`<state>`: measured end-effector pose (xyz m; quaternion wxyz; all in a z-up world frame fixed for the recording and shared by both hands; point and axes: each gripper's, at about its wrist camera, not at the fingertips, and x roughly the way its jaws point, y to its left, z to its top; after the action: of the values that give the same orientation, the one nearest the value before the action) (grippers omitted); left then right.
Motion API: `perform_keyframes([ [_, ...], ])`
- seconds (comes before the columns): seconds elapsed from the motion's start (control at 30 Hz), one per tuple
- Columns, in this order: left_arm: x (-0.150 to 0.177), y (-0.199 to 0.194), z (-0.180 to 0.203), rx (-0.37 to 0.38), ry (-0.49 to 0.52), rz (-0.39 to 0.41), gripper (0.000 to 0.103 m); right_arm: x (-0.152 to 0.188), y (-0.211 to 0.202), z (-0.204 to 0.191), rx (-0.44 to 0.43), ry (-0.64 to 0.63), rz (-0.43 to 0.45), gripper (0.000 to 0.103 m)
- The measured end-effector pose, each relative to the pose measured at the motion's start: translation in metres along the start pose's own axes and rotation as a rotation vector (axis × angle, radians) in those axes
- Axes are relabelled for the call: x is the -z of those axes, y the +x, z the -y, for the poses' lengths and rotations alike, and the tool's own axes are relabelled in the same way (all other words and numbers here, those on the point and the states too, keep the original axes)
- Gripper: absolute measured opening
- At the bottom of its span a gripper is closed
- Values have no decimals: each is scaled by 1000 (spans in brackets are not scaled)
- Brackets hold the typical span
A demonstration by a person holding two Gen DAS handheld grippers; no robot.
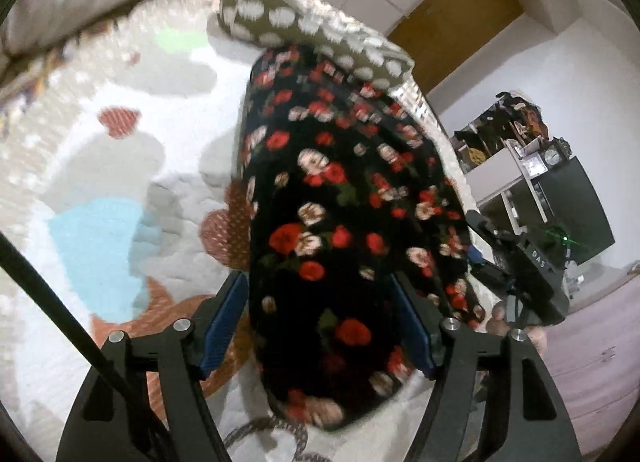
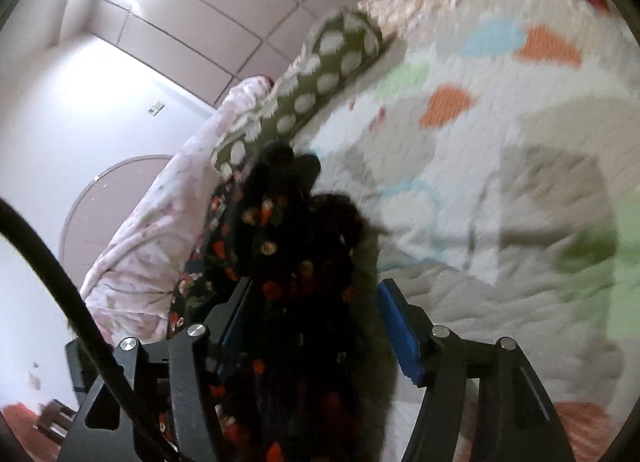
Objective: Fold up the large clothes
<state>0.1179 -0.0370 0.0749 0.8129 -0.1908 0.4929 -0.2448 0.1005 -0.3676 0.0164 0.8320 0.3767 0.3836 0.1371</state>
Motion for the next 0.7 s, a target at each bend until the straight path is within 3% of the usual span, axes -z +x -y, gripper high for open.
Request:
perform_keyframes([
  [0.13,5,-22,14,-52,68,60,70,8,-18,-23,11,-67,-2,65],
  [0.23,11,-15,26,-91,117,45,70,19,-19,-48,88,-173,15,34],
  [0.33,24,0,34,-135,169,14,70,30,-19,-69,72,-222,23,33],
  [0.43,39,13,35,-215,223,5,72,35,1,-78,75,-245,-32,33],
  [0.57,49,15,33,-212,217,-3,76,45,23,-58,190,-201,-142,32],
  [0.7,54,17,30,-200,212,-15,77,65,12,-38,271,-213,-175,27],
])
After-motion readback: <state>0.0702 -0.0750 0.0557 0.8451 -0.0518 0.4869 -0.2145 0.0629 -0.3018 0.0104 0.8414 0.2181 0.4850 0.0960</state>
